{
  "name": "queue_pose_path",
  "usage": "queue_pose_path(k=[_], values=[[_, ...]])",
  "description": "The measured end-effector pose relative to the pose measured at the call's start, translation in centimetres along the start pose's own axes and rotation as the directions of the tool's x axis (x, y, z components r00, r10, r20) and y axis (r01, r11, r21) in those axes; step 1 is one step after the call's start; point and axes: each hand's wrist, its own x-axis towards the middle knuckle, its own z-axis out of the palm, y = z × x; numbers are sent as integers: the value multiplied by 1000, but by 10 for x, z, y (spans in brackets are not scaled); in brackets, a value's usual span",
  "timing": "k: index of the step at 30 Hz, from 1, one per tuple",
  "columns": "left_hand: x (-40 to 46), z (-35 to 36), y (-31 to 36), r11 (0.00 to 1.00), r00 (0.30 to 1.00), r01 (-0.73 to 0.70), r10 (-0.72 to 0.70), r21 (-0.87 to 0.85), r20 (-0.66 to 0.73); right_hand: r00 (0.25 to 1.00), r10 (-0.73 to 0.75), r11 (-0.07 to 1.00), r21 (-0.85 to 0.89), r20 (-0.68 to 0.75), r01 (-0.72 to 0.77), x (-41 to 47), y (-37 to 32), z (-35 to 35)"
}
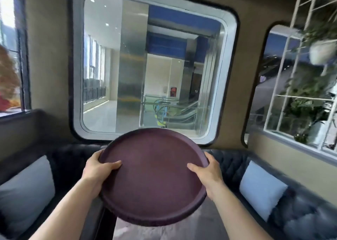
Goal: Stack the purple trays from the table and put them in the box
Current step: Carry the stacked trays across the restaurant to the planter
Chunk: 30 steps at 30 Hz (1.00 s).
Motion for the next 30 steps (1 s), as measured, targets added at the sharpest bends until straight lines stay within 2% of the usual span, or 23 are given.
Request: queue_pose_path(k=[6, 12, 16, 21, 25, 28, 30], values=[[-21, 1, 41, 998, 999, -48, 48, -47, -3, 998, -57, 997, 53, -24, 58, -4, -43, -23], [-58, 30, 60, 995, 997, -79, 80, -55, 4, 997, -60, 994, 92, -38, 64, -15, -53, -70], [-92, 74, 57, 996, 994, -65, 71, -67, 88, 995, -38, 994, 96, -89, 46, -22, -40, -128], [-148, 160, 51, 996, 975, -3, 24, -94, 222, 977, 11, 998, 71, -213, 4, -34, -15, -234], [-215, 248, 49, 995, 924, -3, 41, -99, 381, 930, 52, 999, 19, -363, -48, -63, 8, -342], [-271, 321, 43, 995, 851, -7, 60, -104, 521, 841, 65, 995, -30, -536, -96, -101, 21, -429], [-313, 370, 36, 995, 775, -2, 62, -97, 629, 765, 65, 992, -42, -641, -120, -132, 30, -488]])
